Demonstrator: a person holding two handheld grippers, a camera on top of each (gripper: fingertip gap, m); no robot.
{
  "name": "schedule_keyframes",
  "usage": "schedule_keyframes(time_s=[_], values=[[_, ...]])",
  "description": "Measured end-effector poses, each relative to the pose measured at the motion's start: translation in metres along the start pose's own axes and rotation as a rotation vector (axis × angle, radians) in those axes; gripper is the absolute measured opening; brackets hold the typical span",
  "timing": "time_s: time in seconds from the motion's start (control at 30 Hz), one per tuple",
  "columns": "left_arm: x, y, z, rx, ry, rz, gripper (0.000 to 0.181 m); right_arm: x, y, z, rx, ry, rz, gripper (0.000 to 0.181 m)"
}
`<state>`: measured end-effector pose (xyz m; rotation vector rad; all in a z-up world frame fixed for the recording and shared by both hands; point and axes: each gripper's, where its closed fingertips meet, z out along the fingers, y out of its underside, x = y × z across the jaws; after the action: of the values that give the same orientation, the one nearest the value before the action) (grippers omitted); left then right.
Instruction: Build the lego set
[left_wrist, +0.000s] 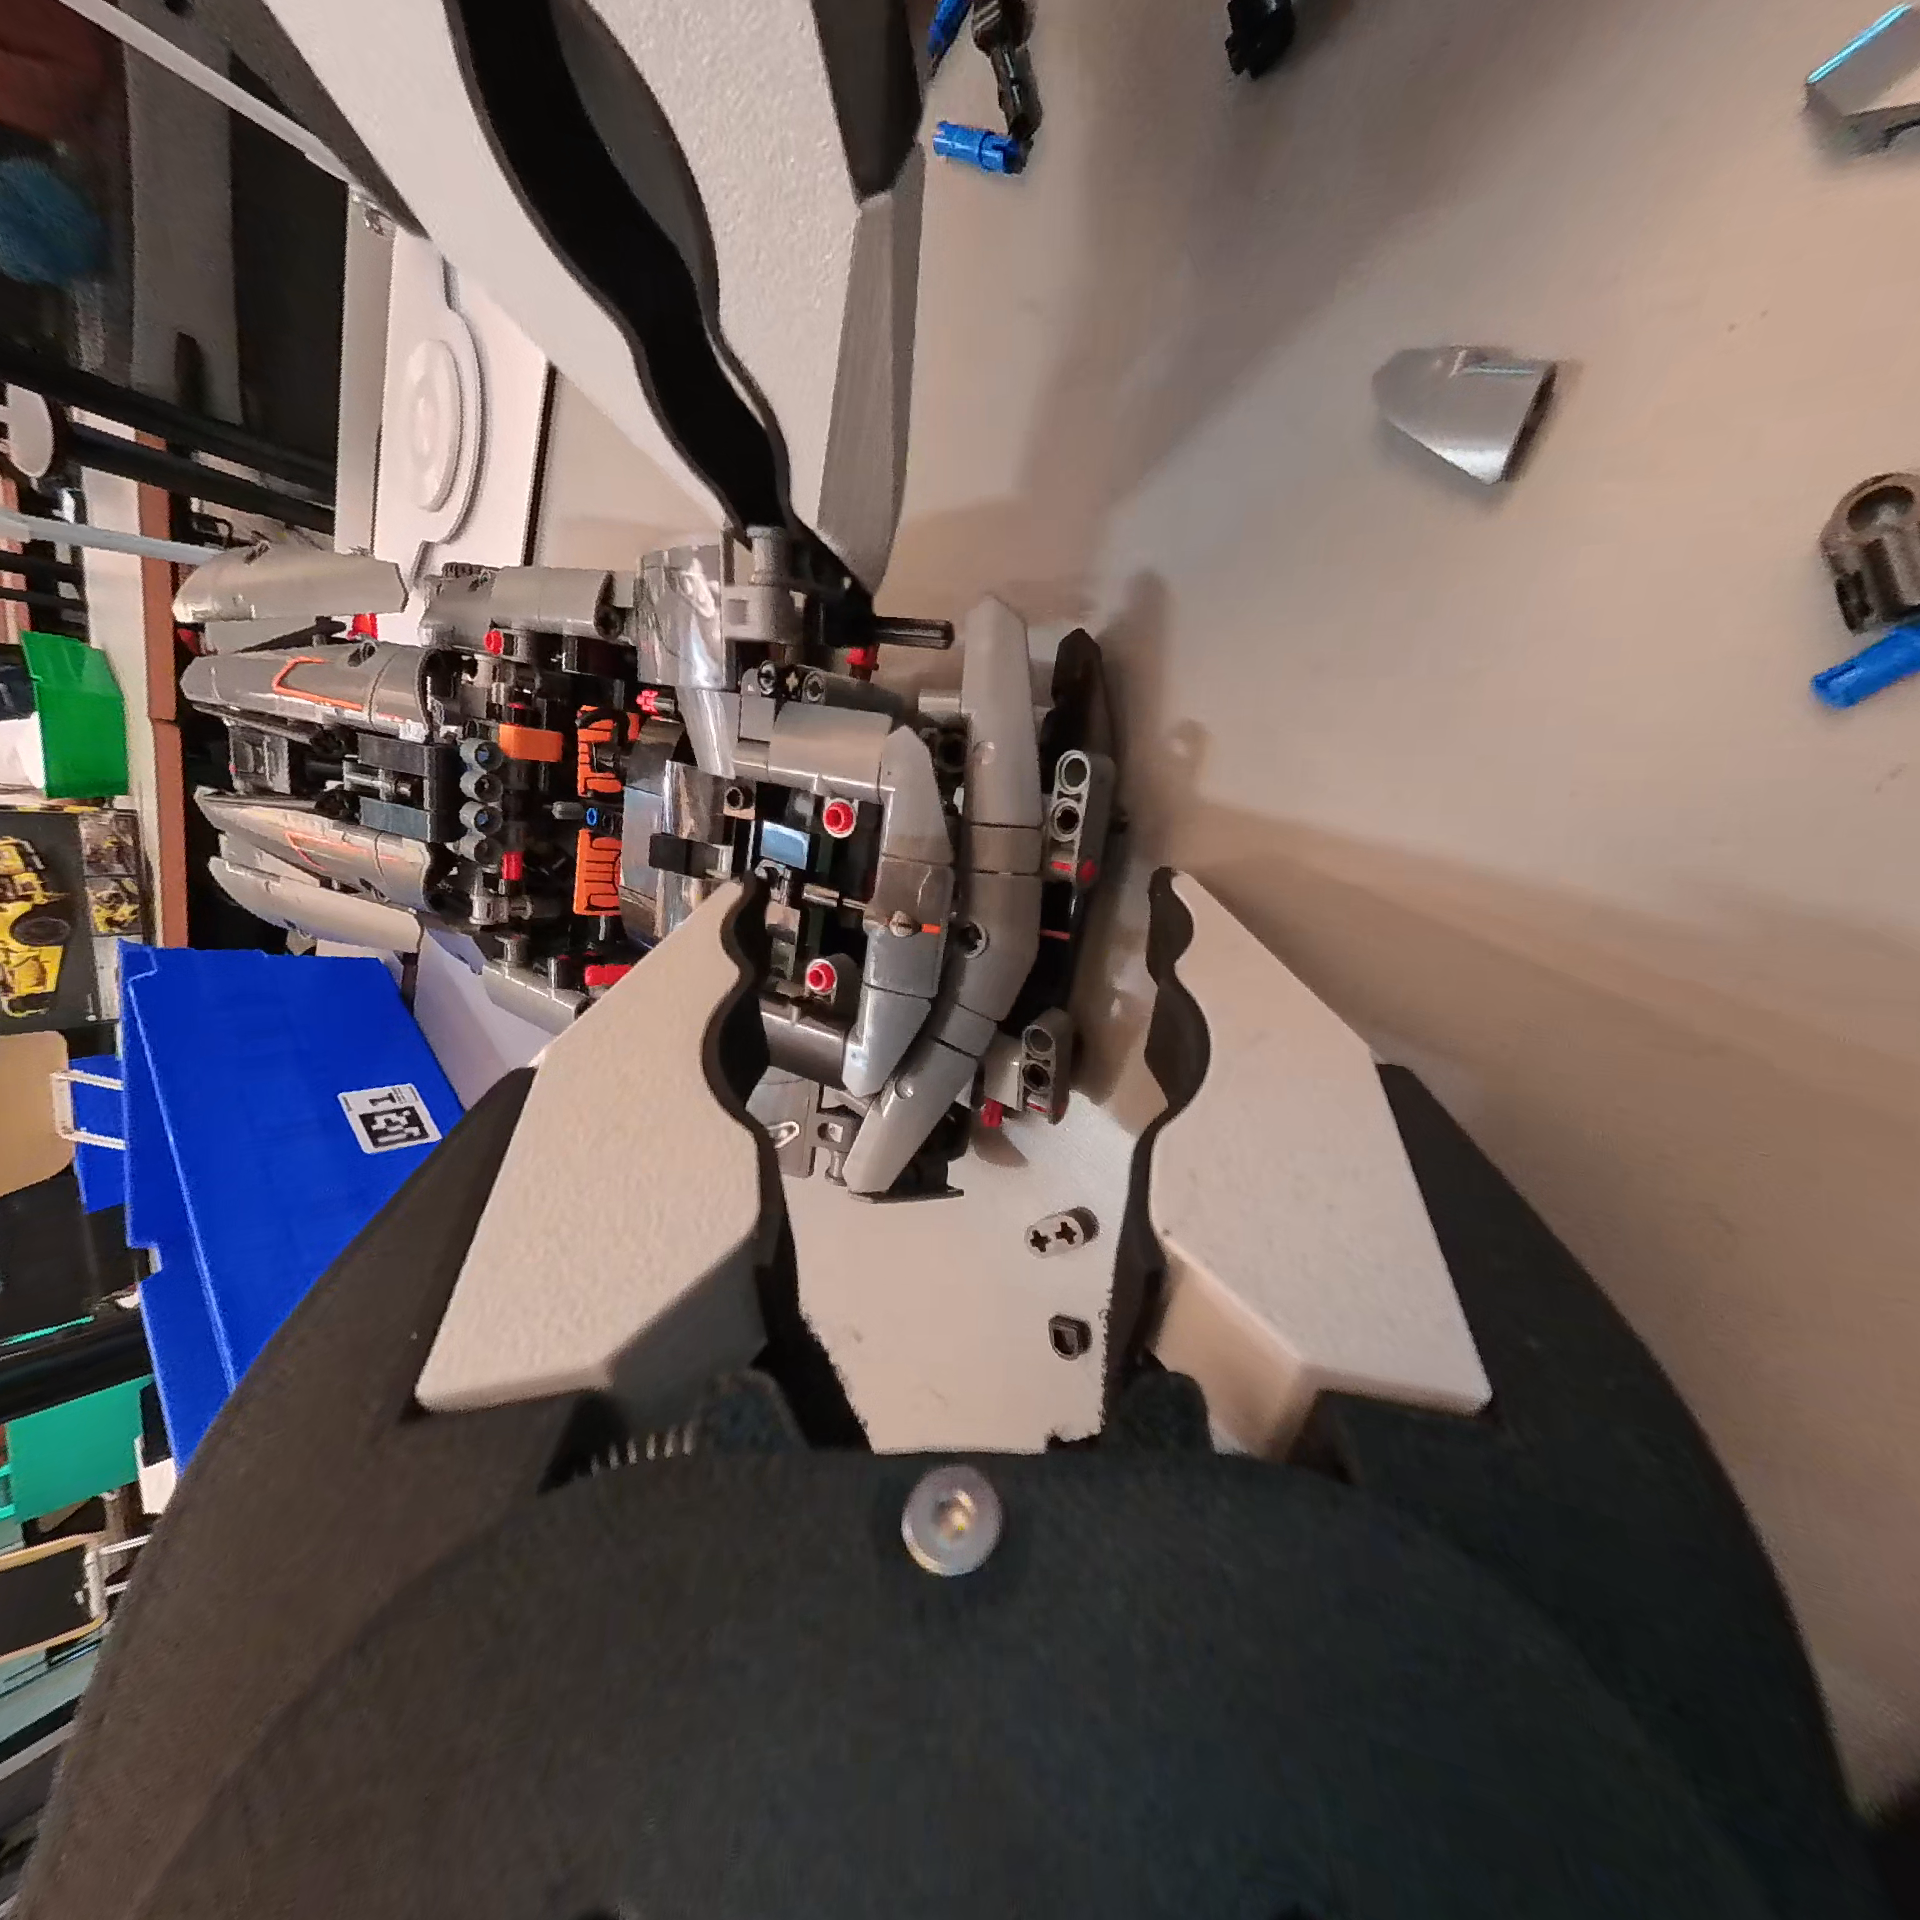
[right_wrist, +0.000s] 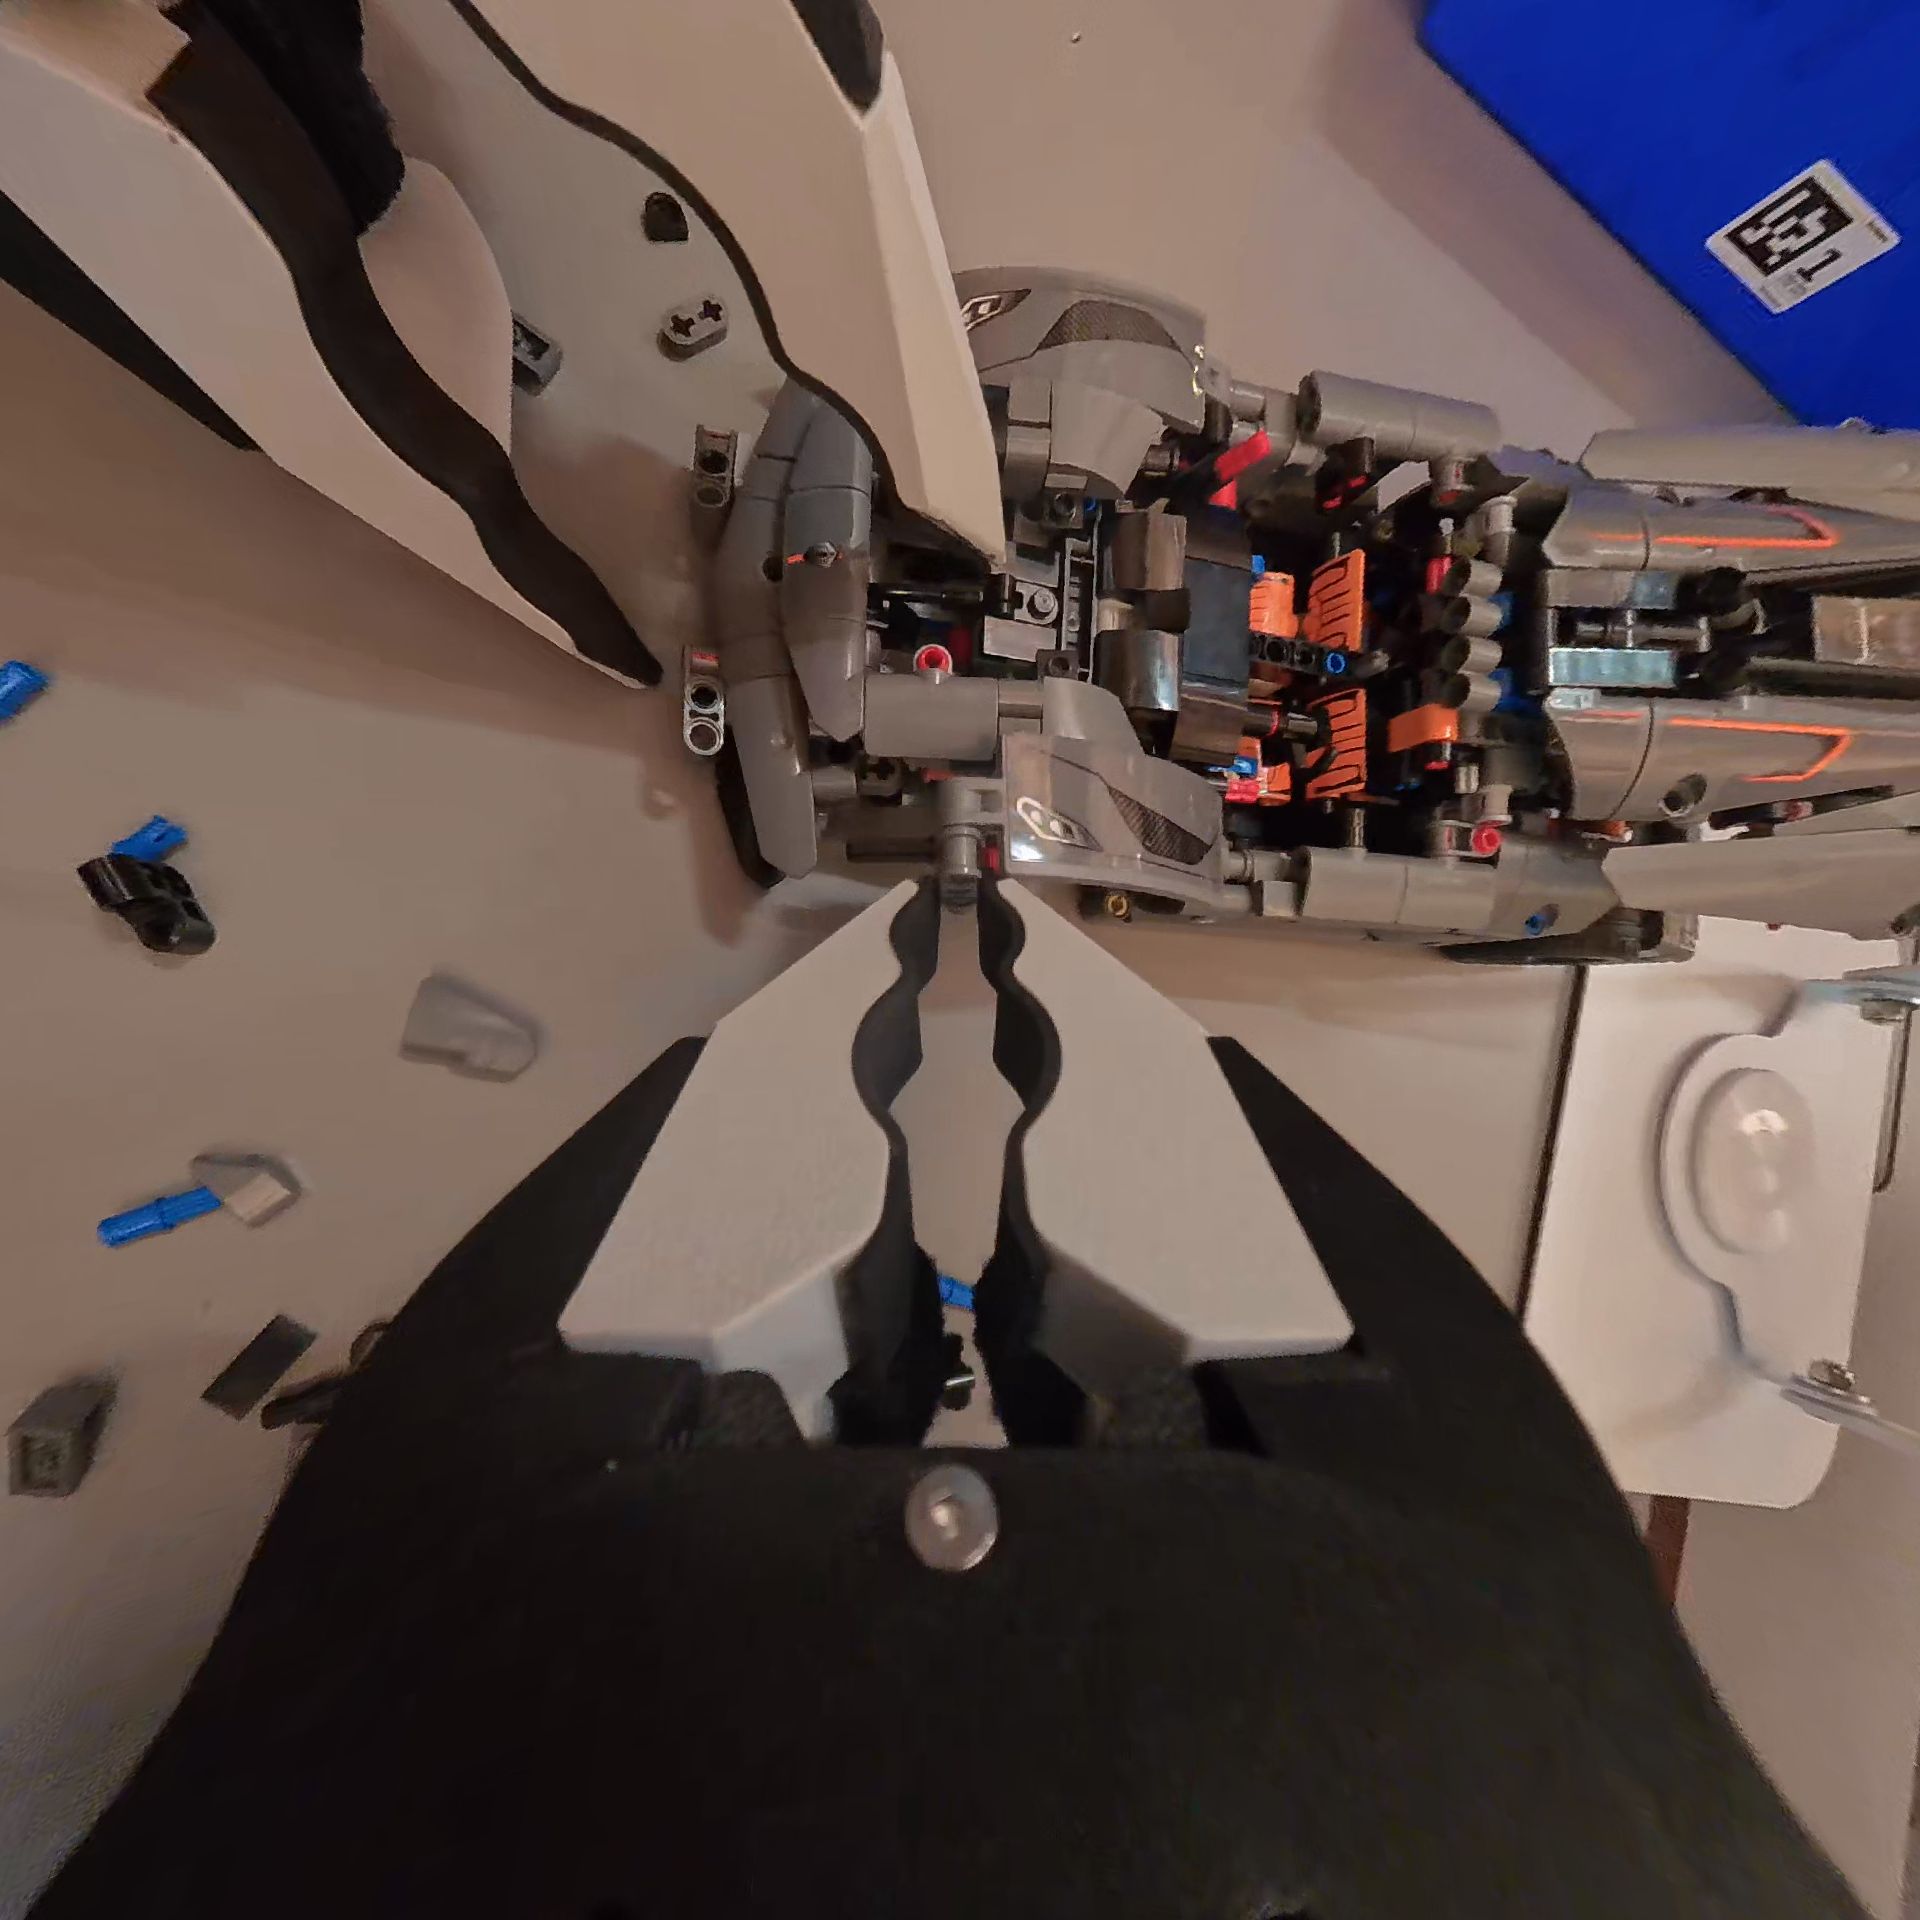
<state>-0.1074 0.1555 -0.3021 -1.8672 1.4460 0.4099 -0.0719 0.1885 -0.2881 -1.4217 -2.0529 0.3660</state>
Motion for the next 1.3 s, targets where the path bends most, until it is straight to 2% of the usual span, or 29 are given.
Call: schedule_keyframes(time_s=[0.3,0.57,0.67,0.77,1.13,1.3], values=[[-0.005,-0.009,-0.005,0.024,0.004,0.003,0.071,0.002,-0.006,-0.011,0.151,-0.143,0.220,0.005],[-0.008,-0.025,-0.004,0.053,0.040,-0.012,0.079,-0.004,-0.012,-0.019,0.274,-0.386,0.497,0.005],[-0.010,-0.034,-0.007,0.098,0.081,-0.050,0.075,-0.002,-0.014,-0.023,0.324,-0.454,0.601,0.005],[-0.021,-0.036,-0.011,0.119,0.079,-0.087,0.075,0.000,-0.016,-0.031,0.361,-0.497,0.641,0.013],[-0.034,-0.038,0.002,0.075,-0.030,0.002,0.075,0.024,-0.001,-0.055,0.373,-0.384,0.660,0.016],[-0.035,-0.048,0.006,0.074,-0.073,0.083,0.066,0.033,0.003,-0.060,0.417,-0.372,0.697,0.014]])
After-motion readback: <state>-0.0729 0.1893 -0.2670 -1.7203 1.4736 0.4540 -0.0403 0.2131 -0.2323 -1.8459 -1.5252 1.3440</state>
